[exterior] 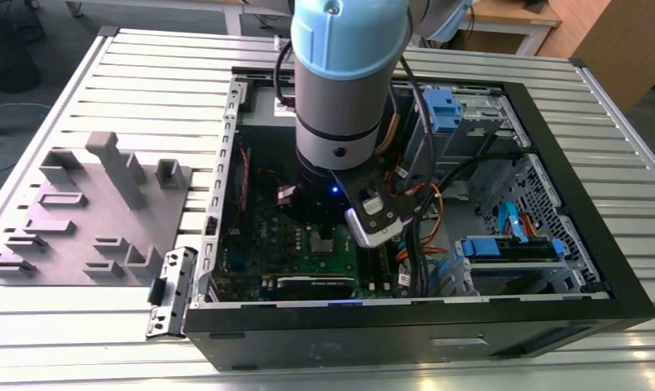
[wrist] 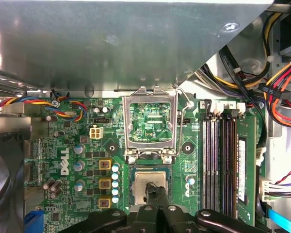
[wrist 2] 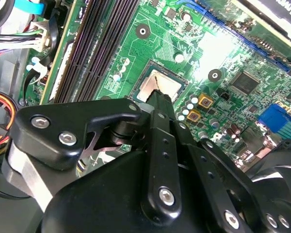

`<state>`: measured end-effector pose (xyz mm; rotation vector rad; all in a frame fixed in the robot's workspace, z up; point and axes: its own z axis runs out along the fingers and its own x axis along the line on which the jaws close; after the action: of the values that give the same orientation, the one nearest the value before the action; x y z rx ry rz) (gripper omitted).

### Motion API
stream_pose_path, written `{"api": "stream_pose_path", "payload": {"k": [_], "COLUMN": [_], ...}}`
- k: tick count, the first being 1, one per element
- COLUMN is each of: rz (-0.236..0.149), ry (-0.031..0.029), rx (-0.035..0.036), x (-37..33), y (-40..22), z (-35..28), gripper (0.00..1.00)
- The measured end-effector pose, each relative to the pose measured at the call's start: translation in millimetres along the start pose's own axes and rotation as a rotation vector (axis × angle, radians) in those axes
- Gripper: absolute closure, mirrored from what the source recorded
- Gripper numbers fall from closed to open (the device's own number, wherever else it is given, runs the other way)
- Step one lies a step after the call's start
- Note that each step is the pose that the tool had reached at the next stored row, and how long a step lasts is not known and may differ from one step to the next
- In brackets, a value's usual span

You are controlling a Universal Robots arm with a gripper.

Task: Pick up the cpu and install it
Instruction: 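Close the cpu cover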

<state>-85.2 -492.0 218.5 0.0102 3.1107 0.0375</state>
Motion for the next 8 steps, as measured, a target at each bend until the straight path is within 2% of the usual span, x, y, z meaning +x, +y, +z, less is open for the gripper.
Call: {"api": "stream_pose_path", "payload": {"k": [4,8], "rz": [0.0,0.0], "ry": [0.0,0.0001], "rx": [-0.0001,-0.0001], "x": [-0.9,-7.3], "y": [0.0,0.4], "z": [2.4,4.2], "gripper": [0.89,0.89]}}
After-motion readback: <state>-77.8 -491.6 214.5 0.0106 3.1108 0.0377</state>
